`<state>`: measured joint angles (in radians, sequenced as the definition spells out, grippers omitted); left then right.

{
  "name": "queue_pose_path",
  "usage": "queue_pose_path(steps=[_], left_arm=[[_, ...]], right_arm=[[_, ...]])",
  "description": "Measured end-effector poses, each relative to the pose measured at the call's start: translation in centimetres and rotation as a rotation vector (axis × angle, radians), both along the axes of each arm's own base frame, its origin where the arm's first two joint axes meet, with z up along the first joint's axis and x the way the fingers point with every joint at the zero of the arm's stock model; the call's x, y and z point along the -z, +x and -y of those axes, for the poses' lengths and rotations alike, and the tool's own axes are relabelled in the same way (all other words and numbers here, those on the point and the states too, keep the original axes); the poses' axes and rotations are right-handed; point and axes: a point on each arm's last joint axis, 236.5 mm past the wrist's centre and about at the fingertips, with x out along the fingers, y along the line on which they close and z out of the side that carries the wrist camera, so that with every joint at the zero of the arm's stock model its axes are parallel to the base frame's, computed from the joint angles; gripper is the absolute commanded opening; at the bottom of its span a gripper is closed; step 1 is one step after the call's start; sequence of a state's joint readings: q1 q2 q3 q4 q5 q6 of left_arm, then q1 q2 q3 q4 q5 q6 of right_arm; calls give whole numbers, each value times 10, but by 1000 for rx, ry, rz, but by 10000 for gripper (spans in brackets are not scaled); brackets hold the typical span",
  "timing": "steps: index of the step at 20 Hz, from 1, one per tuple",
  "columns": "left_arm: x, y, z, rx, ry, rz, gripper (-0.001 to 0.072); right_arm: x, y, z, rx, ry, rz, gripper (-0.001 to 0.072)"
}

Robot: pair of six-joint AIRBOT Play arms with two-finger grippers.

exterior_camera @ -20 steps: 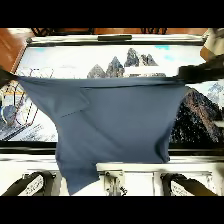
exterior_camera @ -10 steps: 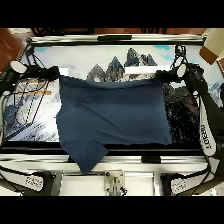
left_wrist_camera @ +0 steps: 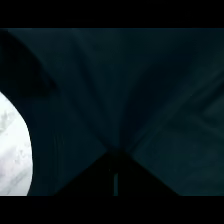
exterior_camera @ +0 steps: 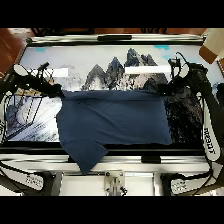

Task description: Fold the shirts.

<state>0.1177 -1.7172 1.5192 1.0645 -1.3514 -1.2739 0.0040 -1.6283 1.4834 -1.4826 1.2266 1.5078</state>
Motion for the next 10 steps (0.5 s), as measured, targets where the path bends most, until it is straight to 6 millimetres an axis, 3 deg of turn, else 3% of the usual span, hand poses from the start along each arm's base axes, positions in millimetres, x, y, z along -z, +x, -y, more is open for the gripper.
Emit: queue_pose_path(steps=[3, 5, 10], left_arm=[[24, -43, 2, 34, -28, -153, 38], [35, -61, 4, 44, -40, -215, 38], [42, -70, -4, 28, -49, -242, 38]], right_arm=[[22, -32, 1, -9, -9, -116, 70], [32, -46, 5, -13, -27, -164, 70], [41, -51, 28, -30, -124, -176, 70]])
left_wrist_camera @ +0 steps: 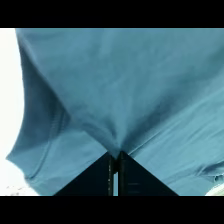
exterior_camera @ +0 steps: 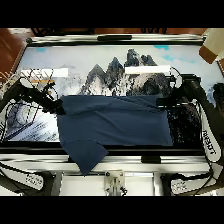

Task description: Fold the shirts.

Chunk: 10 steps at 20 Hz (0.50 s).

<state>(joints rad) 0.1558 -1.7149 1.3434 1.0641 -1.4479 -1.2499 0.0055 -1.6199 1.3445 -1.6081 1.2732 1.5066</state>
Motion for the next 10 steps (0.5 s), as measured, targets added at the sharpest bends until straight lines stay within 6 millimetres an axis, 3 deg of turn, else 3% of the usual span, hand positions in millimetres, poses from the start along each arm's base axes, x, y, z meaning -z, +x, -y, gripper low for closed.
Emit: queue_pose_path(steps=[4, 5, 6, 7, 8, 10], left_arm=[[4, 7, -8, -29, 5, 22, 38], [5, 8, -7, -30, 3, 23, 39], [5, 9, -6, -29, 4, 24, 89], [6, 9, -6, -29, 4, 24, 330], [6, 9, -5, -37, 5, 16, 489], [0, 4, -5, -57, -1, -21, 486]], right_arm=[[4, 6, 8, -12, -34, 23, 72], [6, 7, 8, -11, -35, 25, 132], [6, 8, 8, -10, -34, 26, 305], [4, 8, 8, -10, -36, 27, 449], [0, 7, 9, -10, -40, 27, 456], [-18, 4, 13, -11, -57, 29, 457]])
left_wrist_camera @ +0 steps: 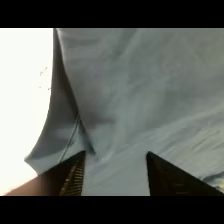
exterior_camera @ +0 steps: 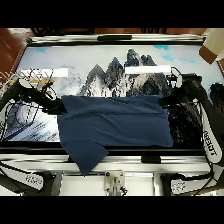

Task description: Fold the shirts.

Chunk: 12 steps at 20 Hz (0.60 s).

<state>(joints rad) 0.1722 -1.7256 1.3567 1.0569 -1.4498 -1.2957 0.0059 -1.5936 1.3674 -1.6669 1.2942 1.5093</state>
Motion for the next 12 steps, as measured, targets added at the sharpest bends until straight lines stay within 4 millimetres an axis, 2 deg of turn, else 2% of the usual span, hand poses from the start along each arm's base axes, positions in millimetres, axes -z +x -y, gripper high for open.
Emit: queue_pose_path(steps=[1, 3, 4, 6, 8, 9, 10, 11, 12], left_arm=[[-6, -4, -1, -9, -4, -22, 475], [-23, -17, -2, -20, -14, -52, 398], [-31, -28, -2, -17, -18, -65, 398], [-39, -61, 3, -20, -24, -91, 406], [-33, -100, 8, -40, -28, -113, 407], [-27, -120, 9, -52, -25, -125, 415], [-23, -136, 11, -66, -27, -130, 511], [-19, -152, 12, -77, -30, -142, 551], [-14, -165, 13, -95, -29, -146, 551]], right_arm=[[-13, -2, 4, -3, -17, 7, 457], [-40, -16, 18, 16, -39, 2, 457], [-51, -26, 26, 36, -40, -4, 457], [-69, -49, 41, 82, -26, -16, 457], [-80, -74, 59, 134, -19, -19, 457], [-82, -85, 66, 160, -16, -20, 457], [-84, -94, 71, 184, -9, -20, 457], [-85, -101, 74, 203, 3, -19, 457], [-85, -105, 75, 218, 17, -16, 457]])
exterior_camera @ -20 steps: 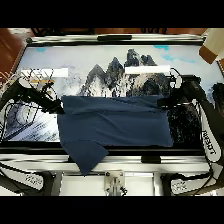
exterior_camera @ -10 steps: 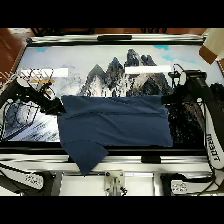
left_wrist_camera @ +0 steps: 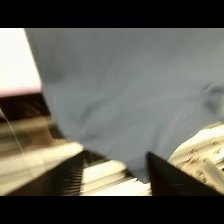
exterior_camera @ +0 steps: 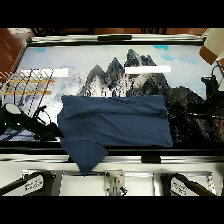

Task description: Fold the shirts.

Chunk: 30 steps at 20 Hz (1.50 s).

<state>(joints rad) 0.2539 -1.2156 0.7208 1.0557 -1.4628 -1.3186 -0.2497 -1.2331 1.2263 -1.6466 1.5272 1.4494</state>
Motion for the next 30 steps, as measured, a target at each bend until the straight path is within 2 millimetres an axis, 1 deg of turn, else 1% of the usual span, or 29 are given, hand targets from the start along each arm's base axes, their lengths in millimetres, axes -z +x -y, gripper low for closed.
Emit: queue_pose_path(steps=[2, 4, 8, 9, 10, 11, 12, 13, 14, 16, 18, 21, 24, 25, 26, 30], left_arm=[[10, -19, 2, -30, 7, -3, 548], [21, -32, 6, -59, 10, -15, 542], [39, -46, 22, -98, -4, -22, 521], [41, -47, 27, -102, -9, -21, 457], [44, -48, 32, -113, -12, -23, 377], [47, -47, 35, -118, -8, -16, 284], [49, -47, 38, -118, -2, -7, 141], [52, -45, 39, -117, 6, 5, 76], [53, -45, 40, -116, 10, 10, 39], [54, -45, 43, -119, 8, 12, 39], [54, -45, 44, -113, 9, 17, 39], [53, -45, 44, -94, 11, 29, 40], [51, -45, 44, -82, 14, 43, 39], [49, -45, 43, -75, 15, 46, 39], [48, -43, 42, -73, 17, 54, 39], [36, -32, 44, -67, 6, 91, 39]], right_arm=[[-1, -3, 1, 17, 19, 14, 457], [-1, -3, 0, 28, 34, 31, 457], [2, -4, -4, 39, 60, 36, 460], [6, -5, -7, 40, 72, 29, 500], [12, -9, -11, 36, 93, 14, 610], [20, -14, -17, 27, 117, -6, 614], [29, -21, -25, 15, 149, -31, 614], [40, -28, -33, 7, 183, -58, 614], [51, -36, -42, 2, 219, -88, 614], [74, -54, -57, 0, 277, -145, 614], [95, -67, -66, 4, 311, -184, 614], [117, -77, -73, 15, 341, -225, 614], [130, -82, -76, 26, 357, -256, 611], [133, -82, -76, 28, 359, -258, 567], [136, -82, -77, 30, 362, -262, 482], [141, -77, -86, 27, 360, -254, 483]])
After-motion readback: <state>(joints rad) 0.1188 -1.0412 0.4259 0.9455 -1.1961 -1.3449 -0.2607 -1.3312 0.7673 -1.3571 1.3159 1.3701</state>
